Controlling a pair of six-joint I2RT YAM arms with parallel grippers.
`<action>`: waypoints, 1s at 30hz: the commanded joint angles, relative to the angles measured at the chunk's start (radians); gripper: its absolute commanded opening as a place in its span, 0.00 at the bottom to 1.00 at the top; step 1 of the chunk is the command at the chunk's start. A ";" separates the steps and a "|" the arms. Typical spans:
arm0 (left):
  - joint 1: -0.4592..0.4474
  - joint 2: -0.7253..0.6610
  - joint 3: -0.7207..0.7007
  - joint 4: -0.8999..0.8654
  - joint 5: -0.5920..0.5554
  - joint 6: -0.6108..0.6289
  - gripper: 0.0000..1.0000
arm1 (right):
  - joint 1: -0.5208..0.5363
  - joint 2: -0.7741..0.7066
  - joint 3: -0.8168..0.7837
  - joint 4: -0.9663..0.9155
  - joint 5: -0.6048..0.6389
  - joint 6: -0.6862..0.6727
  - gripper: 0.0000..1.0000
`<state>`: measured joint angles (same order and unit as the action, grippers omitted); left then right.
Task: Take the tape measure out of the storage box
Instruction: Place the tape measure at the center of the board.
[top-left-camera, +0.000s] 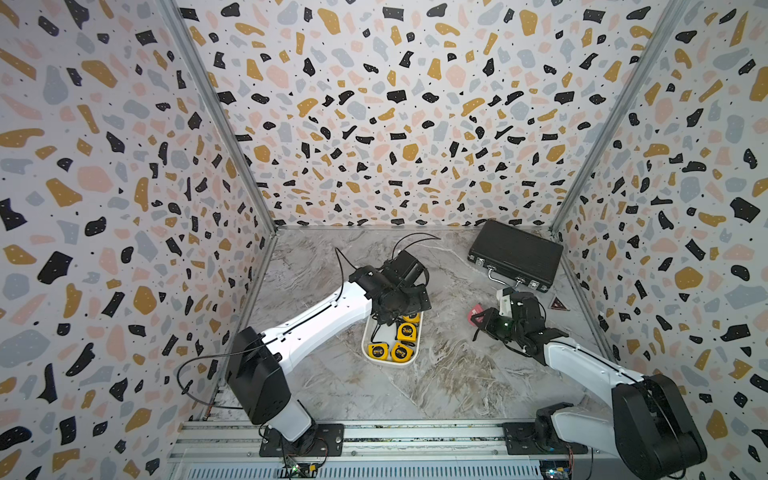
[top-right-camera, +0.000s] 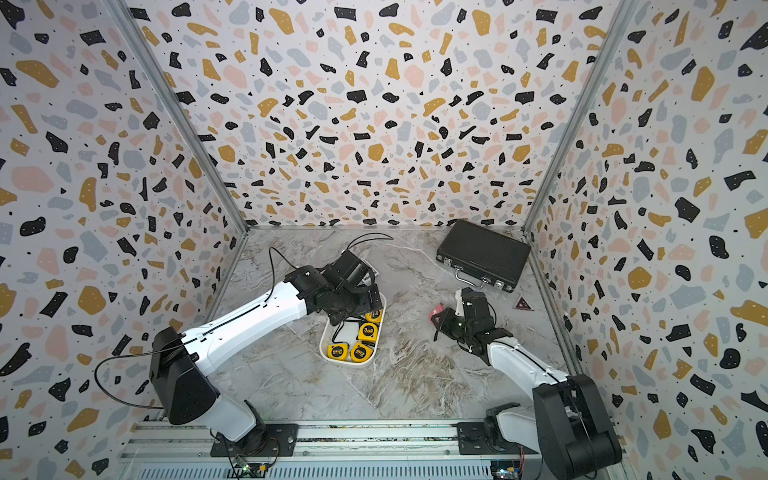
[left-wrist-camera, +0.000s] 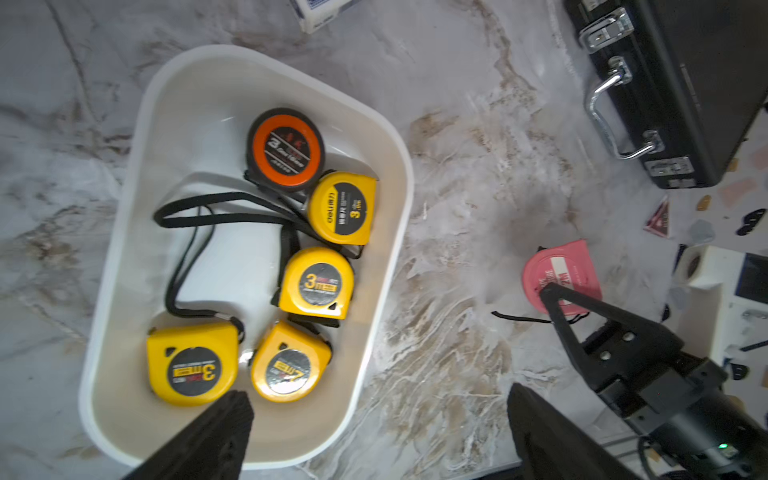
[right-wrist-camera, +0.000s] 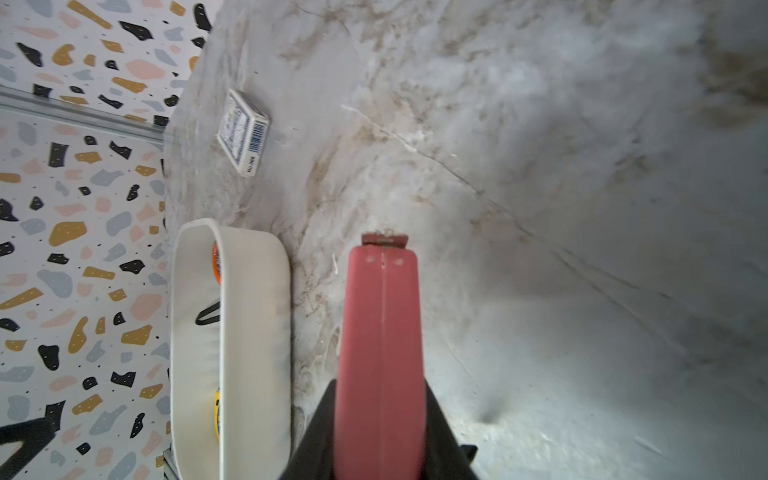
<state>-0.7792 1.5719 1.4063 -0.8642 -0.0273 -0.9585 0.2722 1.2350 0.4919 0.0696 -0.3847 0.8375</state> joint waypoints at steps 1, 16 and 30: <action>0.013 -0.019 -0.043 -0.029 -0.024 0.079 1.00 | -0.023 0.026 0.034 -0.040 -0.052 0.008 0.10; 0.023 -0.012 -0.130 0.009 -0.010 0.122 1.00 | -0.070 0.100 0.085 -0.187 -0.098 -0.035 0.29; 0.024 0.047 -0.151 0.033 0.013 0.146 1.00 | -0.075 0.058 0.134 -0.404 -0.053 -0.143 0.65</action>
<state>-0.7601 1.6001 1.2648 -0.8421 -0.0227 -0.8383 0.2016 1.3254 0.5781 -0.2344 -0.4667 0.7513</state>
